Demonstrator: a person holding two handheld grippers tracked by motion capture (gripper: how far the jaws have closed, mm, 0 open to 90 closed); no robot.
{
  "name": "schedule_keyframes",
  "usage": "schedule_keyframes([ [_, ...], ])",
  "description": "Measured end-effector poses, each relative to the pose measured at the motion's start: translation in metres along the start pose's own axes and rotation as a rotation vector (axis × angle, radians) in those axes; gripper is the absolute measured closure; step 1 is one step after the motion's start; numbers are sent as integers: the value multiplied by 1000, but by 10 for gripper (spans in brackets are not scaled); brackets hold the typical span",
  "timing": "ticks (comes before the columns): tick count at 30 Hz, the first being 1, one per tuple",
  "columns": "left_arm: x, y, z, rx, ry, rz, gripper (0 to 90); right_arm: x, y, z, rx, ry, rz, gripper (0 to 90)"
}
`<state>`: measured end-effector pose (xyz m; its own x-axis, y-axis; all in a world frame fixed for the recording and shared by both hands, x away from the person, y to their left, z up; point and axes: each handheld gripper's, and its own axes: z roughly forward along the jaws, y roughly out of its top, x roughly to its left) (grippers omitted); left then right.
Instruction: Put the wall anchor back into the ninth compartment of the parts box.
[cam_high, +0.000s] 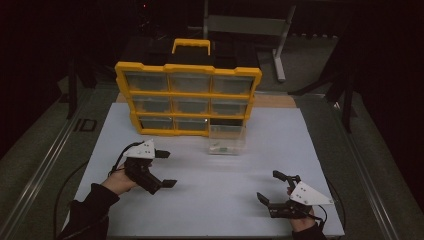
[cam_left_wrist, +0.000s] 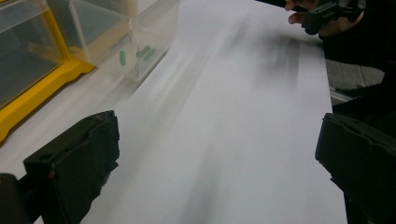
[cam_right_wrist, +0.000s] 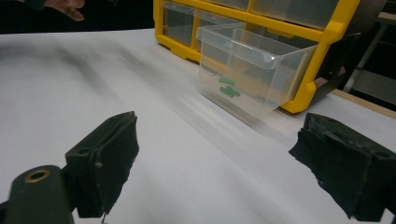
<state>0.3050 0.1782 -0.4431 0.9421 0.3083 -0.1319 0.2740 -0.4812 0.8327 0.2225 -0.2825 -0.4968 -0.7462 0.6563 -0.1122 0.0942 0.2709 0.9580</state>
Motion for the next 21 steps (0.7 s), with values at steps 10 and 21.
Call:
schedule_keyframes([
  [10,-9,-32,-8,-46,1,-52,3,0,0,0,-1,-2,2,118],
  [21,-19,-60,-13,-67,38,-88,3,0,0,0,0,-2,3,118],
])
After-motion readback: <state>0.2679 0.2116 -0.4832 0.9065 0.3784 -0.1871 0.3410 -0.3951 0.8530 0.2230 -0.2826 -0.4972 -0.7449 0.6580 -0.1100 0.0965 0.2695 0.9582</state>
